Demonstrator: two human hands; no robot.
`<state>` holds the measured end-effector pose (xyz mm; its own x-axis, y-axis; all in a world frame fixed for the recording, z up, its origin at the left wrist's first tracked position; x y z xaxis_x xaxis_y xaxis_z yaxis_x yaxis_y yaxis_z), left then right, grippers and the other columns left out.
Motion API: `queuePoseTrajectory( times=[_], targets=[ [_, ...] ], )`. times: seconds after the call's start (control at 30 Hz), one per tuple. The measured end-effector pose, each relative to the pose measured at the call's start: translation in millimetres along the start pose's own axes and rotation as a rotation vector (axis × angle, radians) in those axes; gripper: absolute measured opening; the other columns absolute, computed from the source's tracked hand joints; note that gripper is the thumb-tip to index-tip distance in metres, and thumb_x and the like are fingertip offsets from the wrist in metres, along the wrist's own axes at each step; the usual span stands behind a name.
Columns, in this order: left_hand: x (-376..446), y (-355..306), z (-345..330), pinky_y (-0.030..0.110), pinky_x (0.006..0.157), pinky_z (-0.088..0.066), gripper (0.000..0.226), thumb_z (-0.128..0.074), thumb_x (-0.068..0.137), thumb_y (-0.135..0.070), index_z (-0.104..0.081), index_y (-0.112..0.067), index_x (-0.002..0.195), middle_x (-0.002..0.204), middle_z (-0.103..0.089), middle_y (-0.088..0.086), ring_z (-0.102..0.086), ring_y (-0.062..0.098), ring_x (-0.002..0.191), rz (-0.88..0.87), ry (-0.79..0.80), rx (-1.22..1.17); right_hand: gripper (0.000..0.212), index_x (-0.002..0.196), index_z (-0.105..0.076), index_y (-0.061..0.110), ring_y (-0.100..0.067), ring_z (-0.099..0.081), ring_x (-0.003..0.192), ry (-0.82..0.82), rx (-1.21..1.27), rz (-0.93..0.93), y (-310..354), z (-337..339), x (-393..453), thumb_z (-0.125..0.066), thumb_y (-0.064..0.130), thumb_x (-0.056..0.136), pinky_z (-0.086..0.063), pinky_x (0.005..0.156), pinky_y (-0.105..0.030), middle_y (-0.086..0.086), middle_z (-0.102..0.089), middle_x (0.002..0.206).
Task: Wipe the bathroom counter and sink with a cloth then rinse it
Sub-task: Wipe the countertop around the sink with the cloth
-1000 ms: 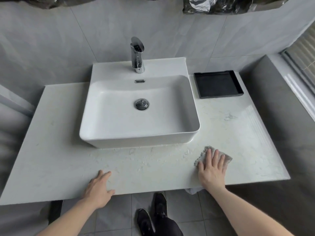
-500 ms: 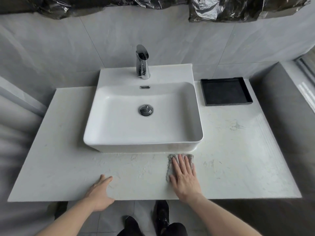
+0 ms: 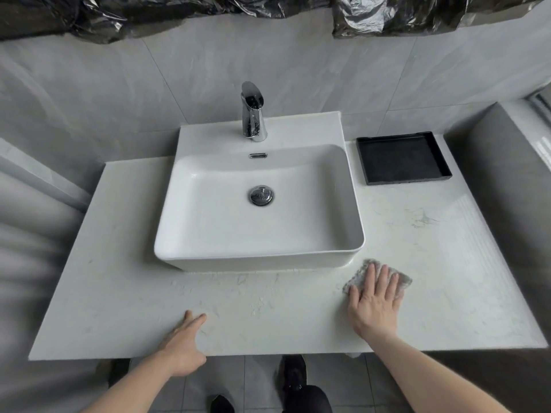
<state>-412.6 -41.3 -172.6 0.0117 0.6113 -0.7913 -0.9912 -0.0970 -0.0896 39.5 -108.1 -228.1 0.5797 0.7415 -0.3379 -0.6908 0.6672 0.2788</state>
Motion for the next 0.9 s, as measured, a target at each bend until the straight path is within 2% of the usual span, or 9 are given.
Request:
queuePoseTrajectory(
  times=[0.13, 0.27, 0.4, 0.47, 0.57, 0.73, 0.8, 0.9],
  targets=[
    [3, 3, -1, 0.032, 0.120, -0.028, 0.101, -0.057, 0.073, -0.023, -0.008, -0.042, 0.159, 0.168, 0.012, -0.009, -0.023, 0.019, 0.153, -0.010, -0.012, 0.007, 0.075, 0.163, 0.005, 0.022, -0.028, 0.024, 0.155, 0.011, -0.059, 0.201, 53, -31, -40, -0.020, 0.055, 0.100, 0.018, 0.124, -0.046, -0.007, 0.017, 0.170],
    [0, 1, 1, 0.032, 0.119, -0.030, 0.096, -0.056, 0.079, -0.021, -0.007, -0.040, 0.159, 0.168, 0.011, -0.005, -0.025, 0.020, 0.152, -0.046, -0.065, 0.051, 0.071, 0.163, -0.008, 0.022, -0.027, 0.010, 0.158, 0.004, -0.098, 0.351, 81, -47, -70, -0.033, 0.049, 0.103, 0.006, 0.126, -0.048, -0.002, 0.001, 0.172],
    [-3, 3, 8, 0.033, 0.121, -0.027, 0.086, -0.056, 0.086, -0.021, -0.013, -0.038, 0.159, 0.169, -0.001, -0.003, -0.031, 0.025, 0.149, -0.111, -0.137, 0.113, 0.067, 0.163, -0.013, 0.025, -0.019, 0.007, 0.158, -0.015, -0.080, 0.404, 75, -46, -70, -0.032, 0.048, 0.103, 0.002, 0.127, -0.043, 0.005, -0.003, 0.172],
    [-2, 9, 16, 0.031, 0.122, -0.024, 0.078, -0.058, 0.088, -0.025, -0.024, -0.035, 0.157, 0.168, -0.014, -0.006, -0.030, 0.019, 0.149, -0.158, -0.195, 0.073, 0.069, 0.163, -0.013, 0.026, -0.016, 0.006, 0.158, -0.032, -0.046, 0.373, 74, -41, -67, -0.034, 0.048, 0.102, 0.000, 0.128, -0.040, 0.006, -0.006, 0.171],
    [5, 39, 30, 0.032, 0.116, -0.033, 0.072, -0.062, 0.087, -0.030, -0.033, -0.036, 0.152, 0.157, -0.029, -0.015, -0.035, 0.012, 0.142, -0.189, -0.251, -0.019, 0.072, 0.164, -0.010, 0.024, -0.018, 0.005, 0.159, -0.073, 0.004, 0.229, 74, -37, -63, -0.036, 0.051, 0.103, -0.004, 0.129, -0.041, 0.002, -0.007, 0.172],
    [27, 114, 64, 0.038, 0.119, -0.030, 0.082, -0.065, 0.087, -0.038, -0.022, -0.034, 0.157, 0.166, -0.006, -0.005, -0.023, 0.026, 0.148, -0.123, -0.298, 0.052, 0.072, 0.163, 0.003, 0.031, -0.021, 0.018, 0.157, -0.056, 0.059, -0.076, 105, -49, -66, -0.029, 0.055, 0.103, 0.011, 0.126, -0.049, 0.004, 0.013, 0.171],
    [36, 140, 81, 0.040, 0.119, -0.028, 0.089, -0.066, 0.086, -0.045, -0.017, -0.035, 0.158, 0.168, 0.002, -0.002, -0.022, 0.032, 0.148, -0.082, -0.313, 0.088, 0.072, 0.163, 0.006, 0.028, -0.021, 0.018, 0.156, -0.057, 0.082, -0.103, 135, -61, -72, -0.026, 0.052, 0.103, 0.010, 0.126, -0.050, 0.002, 0.014, 0.171],
    [54, 171, 93, 0.044, 0.122, -0.023, 0.103, -0.068, 0.080, -0.055, -0.006, -0.035, 0.160, 0.167, 0.013, 0.001, -0.011, 0.038, 0.151, -0.053, -0.293, 0.116, 0.072, 0.163, 0.004, 0.022, -0.021, 0.017, 0.157, -0.107, 0.086, -0.026, 187, -85, -89, -0.027, 0.048, 0.104, 0.011, 0.126, -0.046, -0.001, 0.012, 0.171]
  ],
)
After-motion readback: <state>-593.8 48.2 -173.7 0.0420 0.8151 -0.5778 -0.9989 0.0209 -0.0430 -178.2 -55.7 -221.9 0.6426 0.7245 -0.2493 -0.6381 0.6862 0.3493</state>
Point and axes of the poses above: each hand's wrist, its own x-axis towards the middle knuckle, its own z-axis out of the back of the hand, y = z × x, the point moved 8 cm from there along x, towards the middle knuckle
